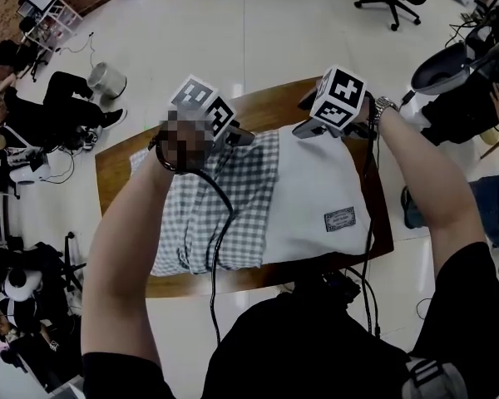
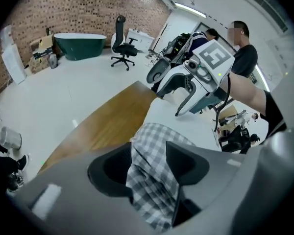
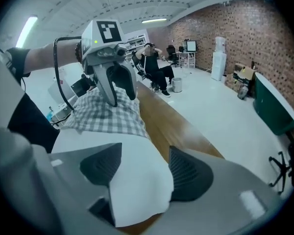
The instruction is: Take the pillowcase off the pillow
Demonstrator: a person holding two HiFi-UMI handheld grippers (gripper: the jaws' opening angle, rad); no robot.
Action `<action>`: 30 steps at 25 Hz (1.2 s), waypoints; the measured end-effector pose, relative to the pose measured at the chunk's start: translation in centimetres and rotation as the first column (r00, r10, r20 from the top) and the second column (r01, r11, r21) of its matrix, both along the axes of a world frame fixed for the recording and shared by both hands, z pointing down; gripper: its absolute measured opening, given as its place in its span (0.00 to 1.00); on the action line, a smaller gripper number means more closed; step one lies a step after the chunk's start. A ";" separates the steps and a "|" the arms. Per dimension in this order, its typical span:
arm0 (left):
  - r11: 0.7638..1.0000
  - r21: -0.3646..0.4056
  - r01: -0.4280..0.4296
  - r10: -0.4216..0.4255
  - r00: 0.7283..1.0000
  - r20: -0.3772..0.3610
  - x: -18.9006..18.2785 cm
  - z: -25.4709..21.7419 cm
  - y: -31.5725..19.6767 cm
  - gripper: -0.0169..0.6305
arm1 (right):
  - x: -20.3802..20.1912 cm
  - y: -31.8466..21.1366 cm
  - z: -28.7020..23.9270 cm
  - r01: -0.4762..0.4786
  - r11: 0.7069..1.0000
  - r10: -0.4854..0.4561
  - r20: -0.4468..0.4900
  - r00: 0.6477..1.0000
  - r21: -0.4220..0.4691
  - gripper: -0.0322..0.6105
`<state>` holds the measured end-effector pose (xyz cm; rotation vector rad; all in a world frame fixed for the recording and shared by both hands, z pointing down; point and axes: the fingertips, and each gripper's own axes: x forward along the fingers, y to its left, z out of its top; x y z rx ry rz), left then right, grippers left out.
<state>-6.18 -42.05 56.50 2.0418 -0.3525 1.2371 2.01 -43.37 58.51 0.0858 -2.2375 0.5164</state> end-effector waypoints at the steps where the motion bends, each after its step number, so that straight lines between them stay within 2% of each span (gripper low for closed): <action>1: 0.999 -0.036 -0.006 0.006 1.000 0.013 -0.3 0.8 -0.2 0.37 | -0.4 -0.2 0.6 0.021 1.000 -0.021 -0.007 1.000 -0.023 0.52; 5: 0.984 -0.177 -0.027 0.036 0.998 0.050 -1.3 5.2 -0.8 0.37 | -1.8 -0.7 3.8 0.084 0.990 -0.088 -0.025 0.996 -0.114 0.54; 8: 0.976 -0.216 -0.020 0.042 0.994 0.097 -1.8 6.3 -0.7 0.36 | -2.4 -0.2 5.8 0.109 0.975 -0.119 -0.038 0.992 -0.193 0.53; 9: 0.974 -0.226 -0.018 0.043 0.994 0.104 -2.0 6.2 -0.6 0.31 | -2.6 0.1 6.2 0.114 0.970 -0.127 -0.045 0.991 -0.217 0.53; 11: 0.970 -0.241 -0.017 0.044 0.994 0.105 -2.2 6.0 -0.5 0.18 | -3.0 0.6 6.4 0.125 0.960 -0.143 -0.056 0.988 -0.250 0.41; 13: 0.970 -0.244 -0.013 0.039 0.994 0.103 -2.0 5.8 -0.6 0.09 | -3.1 1.0 6.5 0.140 0.960 -0.161 -0.068 0.985 -0.244 0.21; 14: 0.971 -0.241 -0.006 0.033 0.994 0.106 -2.0 5.8 -0.6 0.07 | -3.0 1.1 6.5 0.149 0.963 -0.169 -0.076 0.983 -0.223 0.13; 15: 0.972 -0.235 0.002 0.025 0.993 0.112 -2.1 5.8 -0.7 0.06 | -2.9 1.2 6.4 0.157 0.969 -0.176 -0.087 0.981 -0.189 0.09; 19: 0.980 -0.192 0.046 -0.010 0.983 0.182 -4.0 5.7 -1.5 0.05 | -0.9 0.9 4.5 0.171 0.985 -0.173 -0.128 0.977 -0.023 0.07; 23: 0.980 -0.161 0.117 -0.080 0.973 0.216 -5.9 4.3 -1.5 0.05 | 1.2 2.0 1.3 0.148 0.988 -0.142 -0.103 0.984 0.047 0.07; 30: 0.992 -0.071 0.109 -0.078 0.935 0.346 -8.5 3.1 -0.8 0.05 | 5.2 2.9 -2.9 0.159 0.956 -0.125 -0.150 0.981 0.248 0.07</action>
